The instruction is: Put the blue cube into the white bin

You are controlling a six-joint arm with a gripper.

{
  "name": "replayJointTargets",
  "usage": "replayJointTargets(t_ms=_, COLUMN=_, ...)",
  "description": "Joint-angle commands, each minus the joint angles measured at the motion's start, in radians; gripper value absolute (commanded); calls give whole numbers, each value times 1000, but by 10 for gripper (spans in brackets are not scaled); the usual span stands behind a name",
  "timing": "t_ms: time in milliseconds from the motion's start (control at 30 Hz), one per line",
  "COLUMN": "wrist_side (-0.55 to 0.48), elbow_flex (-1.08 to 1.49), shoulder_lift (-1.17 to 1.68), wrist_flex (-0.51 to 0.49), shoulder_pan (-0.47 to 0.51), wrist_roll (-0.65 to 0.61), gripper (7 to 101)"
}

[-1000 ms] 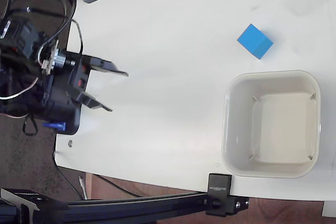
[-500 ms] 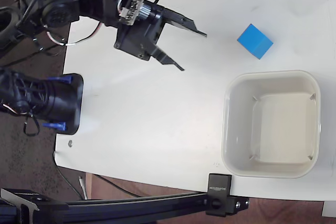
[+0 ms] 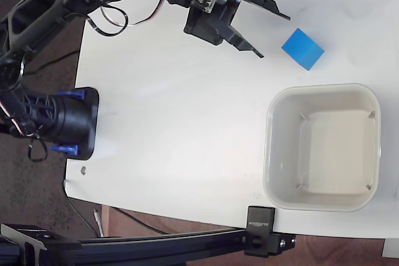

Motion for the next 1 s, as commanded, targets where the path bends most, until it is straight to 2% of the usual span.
replayJointTargets(t_ms=33, wrist_side=-9, elbow_flex=-106, shoulder_lift=17, wrist_flex=-5, shoulder_pan=-8, wrist_roll=14, gripper=1000)
replayJointTargets(t_ms=233, wrist_side=-28, elbow_flex=-225, shoulder_lift=-60, wrist_flex=67, shoulder_pan=11, wrist_roll=57, gripper=997)
replayJointTargets(t_ms=433, wrist_side=6, elbow_flex=-331, shoulder_lift=-133, wrist_flex=152, shoulder_pan=15, wrist_roll=72, gripper=965)
replayJointTargets(t_ms=633, wrist_side=2, elbow_flex=-331, shoulder_lift=-141, wrist_flex=147, shoulder_pan=31, wrist_roll=67, gripper=944)
replayJointTargets(t_ms=1000, wrist_side=-17, elbow_flex=-333, shoulder_lift=-166, wrist_flex=115, shoulder_pan=58, wrist_roll=58, gripper=965)
